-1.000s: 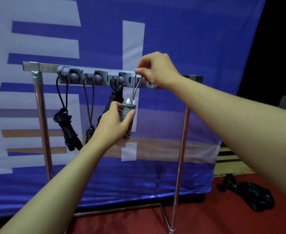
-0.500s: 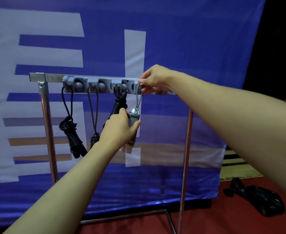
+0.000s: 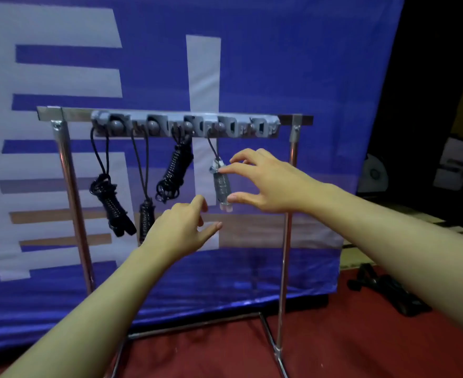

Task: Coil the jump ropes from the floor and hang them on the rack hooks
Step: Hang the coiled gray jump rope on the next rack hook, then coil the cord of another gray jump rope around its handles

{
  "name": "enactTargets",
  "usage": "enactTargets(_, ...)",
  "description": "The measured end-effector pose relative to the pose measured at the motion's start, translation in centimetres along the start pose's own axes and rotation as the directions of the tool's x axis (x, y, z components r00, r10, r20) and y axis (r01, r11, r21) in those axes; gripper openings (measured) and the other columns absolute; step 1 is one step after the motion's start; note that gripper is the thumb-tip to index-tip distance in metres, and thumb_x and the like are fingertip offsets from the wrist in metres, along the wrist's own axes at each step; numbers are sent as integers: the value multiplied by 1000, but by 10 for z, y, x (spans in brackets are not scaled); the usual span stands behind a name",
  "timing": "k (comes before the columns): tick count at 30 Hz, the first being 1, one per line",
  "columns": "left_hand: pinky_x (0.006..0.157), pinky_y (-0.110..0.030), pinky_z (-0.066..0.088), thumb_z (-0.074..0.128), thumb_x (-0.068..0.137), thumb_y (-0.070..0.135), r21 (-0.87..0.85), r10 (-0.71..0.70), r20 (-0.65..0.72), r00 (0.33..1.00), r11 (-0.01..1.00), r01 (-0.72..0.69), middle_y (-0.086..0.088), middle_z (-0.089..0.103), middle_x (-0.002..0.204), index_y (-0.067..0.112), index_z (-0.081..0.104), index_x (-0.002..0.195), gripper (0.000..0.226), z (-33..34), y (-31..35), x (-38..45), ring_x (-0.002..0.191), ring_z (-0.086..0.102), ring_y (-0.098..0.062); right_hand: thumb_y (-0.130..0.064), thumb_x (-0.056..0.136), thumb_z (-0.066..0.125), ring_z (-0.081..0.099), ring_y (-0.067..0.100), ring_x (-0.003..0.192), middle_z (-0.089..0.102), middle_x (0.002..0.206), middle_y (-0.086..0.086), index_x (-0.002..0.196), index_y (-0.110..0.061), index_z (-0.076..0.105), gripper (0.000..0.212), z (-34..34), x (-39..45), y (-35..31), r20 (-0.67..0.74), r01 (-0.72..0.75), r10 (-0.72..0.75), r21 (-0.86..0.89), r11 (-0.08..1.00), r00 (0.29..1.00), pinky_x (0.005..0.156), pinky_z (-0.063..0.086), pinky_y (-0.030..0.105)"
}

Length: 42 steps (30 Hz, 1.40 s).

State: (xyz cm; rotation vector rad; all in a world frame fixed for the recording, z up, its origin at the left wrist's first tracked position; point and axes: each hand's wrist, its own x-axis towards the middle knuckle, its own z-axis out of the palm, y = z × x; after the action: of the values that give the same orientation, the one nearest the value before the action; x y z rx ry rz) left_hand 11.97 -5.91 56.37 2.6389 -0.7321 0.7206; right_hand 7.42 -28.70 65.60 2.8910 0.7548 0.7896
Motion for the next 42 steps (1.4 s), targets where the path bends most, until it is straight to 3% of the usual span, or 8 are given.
enactTargets(5,74,-42,56,52,88,75,-2,101,145,984,995,-102,15,69,105,33,45,115,50,40,25,-75,88,69,-22,-72,92,45,46,20,126,42,145,-9,145,-40,47,62,68,-101,-13,33,-68,67,59,996,997,98,52,42)
enactTargets(10,78,-37,53,48,93,69,-9,172,444,879,982,-188,11,69,119,29,54,124,50,142,30,-201,105,70,-24,-72,93,41,55,24,119,52,135,-4,134,-28,60,63,205,-236,-39,311,-203,132,210,956,941,100,52,46)
enactTargets(19,63,-37,52,49,90,66,-61,41,682,730,998,1,12,70,102,32,55,104,37,299,-29,-377,87,72,-29,-50,100,54,51,28,126,50,137,0,138,-23,57,46,407,-397,-107,713,-353,53,280,893,699,109,44,44)
enactTargets(22,70,-41,58,58,95,53,14,-44,755,655,999,51,14,68,114,35,56,113,25,328,-49,-424,94,72,-26,-50,100,53,50,24,125,49,136,-2,136,-27,56,42,446,-417,-130,762,-336,5,279,900,647,105,48,46)
enactTargets(27,74,-44,58,68,93,41,19,-72,842,534,994,103,6,57,137,34,52,139,49,366,-75,-487,113,67,-33,-49,100,53,47,25,126,45,137,-2,137,-27,52,42,474,-438,-160,816,-248,-80,265,932,572,99,52,45)
enactTargets(32,66,-48,57,68,90,22,49,-89,841,534,995,88,-3,50,138,26,52,136,49,388,-102,-511,113,62,-38,-45,102,51,47,27,128,44,139,-1,138,-26,51,41,482,-446,-155,847,-236,-75,230,944,526,104,49,44)
enactTargets(36,58,-48,56,64,93,21,79,-80,819,568,996,26,-3,49,145,32,52,140,49,400,-124,-523,105,67,-40,-44,102,51,48,23,129,46,138,-3,138,-27,53,40,485,-440,-153,818,-214,-102,265,940,566,106,47,42)
enactTargets(42,57,-48,58,65,93,21,77,-72,814,576,997,16,-5,56,123,28,54,128,38,410,-126,-517,104,65,-36,-42,102,50,51,23,123,48,132,-3,139,-27,54,40,493,-426,-162,797,-186,-148,309,933,585,107,46,39)
